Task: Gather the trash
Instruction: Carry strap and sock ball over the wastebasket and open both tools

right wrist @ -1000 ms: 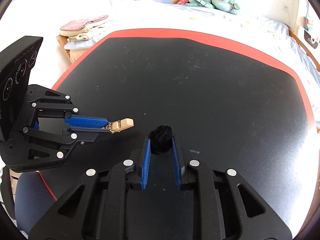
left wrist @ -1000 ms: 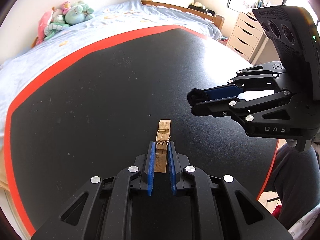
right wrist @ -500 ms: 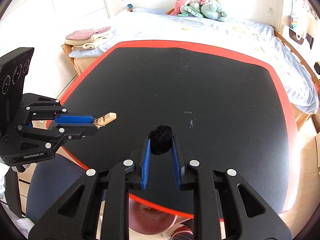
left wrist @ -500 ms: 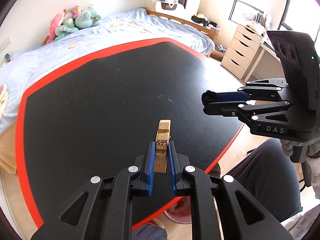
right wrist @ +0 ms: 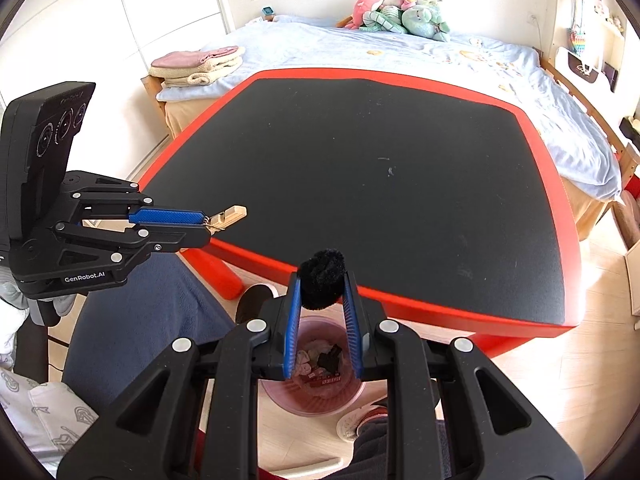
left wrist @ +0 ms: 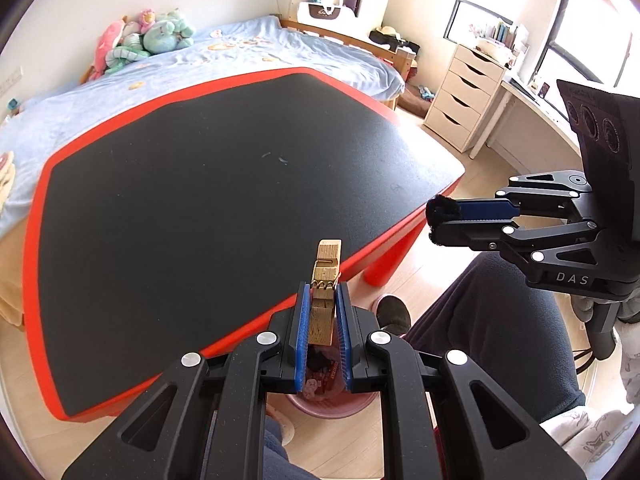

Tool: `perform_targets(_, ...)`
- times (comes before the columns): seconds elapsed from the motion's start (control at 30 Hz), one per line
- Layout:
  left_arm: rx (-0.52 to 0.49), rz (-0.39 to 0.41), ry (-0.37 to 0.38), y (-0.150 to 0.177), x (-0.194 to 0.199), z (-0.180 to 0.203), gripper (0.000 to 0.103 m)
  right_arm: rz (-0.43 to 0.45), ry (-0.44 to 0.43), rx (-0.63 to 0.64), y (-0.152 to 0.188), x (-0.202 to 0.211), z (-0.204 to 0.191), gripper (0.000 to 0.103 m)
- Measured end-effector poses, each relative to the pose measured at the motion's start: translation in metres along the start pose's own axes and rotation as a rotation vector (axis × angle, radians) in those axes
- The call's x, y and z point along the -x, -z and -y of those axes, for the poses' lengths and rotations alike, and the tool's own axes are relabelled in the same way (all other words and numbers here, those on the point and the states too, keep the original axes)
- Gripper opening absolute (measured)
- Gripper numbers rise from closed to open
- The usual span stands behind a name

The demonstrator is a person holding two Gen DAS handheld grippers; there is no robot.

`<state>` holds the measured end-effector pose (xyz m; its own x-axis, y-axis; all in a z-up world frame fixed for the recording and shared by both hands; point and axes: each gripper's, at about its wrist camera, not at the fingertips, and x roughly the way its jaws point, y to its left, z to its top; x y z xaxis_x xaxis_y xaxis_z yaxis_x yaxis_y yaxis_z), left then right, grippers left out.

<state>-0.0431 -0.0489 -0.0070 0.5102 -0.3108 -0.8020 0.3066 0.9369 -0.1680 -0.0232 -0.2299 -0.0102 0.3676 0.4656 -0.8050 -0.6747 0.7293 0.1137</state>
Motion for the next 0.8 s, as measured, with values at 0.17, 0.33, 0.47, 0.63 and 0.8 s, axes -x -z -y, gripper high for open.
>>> perform_targets(0.17,0.003,-0.022,0.018,0.015,-0.002,0.011,0.013,-0.025,-0.015,-0.021,0.025,0.001,-0.005,0.020)
perform_targets(0.33,0.003,-0.041,0.025,0.025,-0.006,0.018,0.013,-0.048,-0.035,-0.023,0.039,-0.003,-0.014,0.020)
perform_targets(0.47,0.005,-0.048,0.024,0.032,-0.005,0.023,0.013,-0.053,-0.046,-0.023,0.047,-0.002,-0.017,0.020)
perform_targets(0.63,0.006,-0.049,0.034,0.032,-0.004,0.025,0.013,-0.047,-0.068,-0.021,0.048,0.001,-0.017,0.020)
perform_targets(0.8,0.015,-0.047,0.027,0.029,-0.005,0.021,0.032,-0.027,-0.073,-0.034,0.046,0.005,-0.013,0.055)
